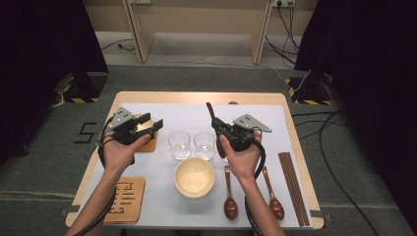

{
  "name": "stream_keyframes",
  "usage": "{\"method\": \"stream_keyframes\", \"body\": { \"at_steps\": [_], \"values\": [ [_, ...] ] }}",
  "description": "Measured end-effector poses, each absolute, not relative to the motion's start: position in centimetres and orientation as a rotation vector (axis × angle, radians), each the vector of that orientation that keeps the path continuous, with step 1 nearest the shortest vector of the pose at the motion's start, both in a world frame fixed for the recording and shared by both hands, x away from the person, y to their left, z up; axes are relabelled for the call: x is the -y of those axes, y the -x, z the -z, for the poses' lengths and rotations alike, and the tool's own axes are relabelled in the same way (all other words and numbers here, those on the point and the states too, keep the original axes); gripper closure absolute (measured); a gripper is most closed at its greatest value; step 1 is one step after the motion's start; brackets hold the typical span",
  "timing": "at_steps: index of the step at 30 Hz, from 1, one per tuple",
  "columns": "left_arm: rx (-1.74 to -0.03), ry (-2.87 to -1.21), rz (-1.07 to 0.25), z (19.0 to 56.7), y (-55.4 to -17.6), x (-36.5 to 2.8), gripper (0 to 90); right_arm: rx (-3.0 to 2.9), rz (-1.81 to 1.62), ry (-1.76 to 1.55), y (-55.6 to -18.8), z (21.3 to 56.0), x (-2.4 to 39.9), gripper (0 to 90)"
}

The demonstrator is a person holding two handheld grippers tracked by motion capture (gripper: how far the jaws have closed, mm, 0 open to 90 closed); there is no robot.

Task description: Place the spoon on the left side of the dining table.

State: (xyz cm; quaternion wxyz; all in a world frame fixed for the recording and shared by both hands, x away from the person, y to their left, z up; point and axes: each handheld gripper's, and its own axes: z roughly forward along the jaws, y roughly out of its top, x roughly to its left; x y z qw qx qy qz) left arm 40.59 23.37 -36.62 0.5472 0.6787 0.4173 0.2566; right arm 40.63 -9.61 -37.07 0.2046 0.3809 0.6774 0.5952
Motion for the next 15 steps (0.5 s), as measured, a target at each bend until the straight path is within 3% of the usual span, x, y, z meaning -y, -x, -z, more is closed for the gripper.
{"method": "stream_keyframes", "body": {
  "at_steps": [15],
  "values": [
    [-0.938, -1.617, -0.589, 35.4, -41.1, -21.8, 41.8, -1.895, -1.669, -1.045, -41.3, 36.7, 8.5, 85.2]
  ]
}}
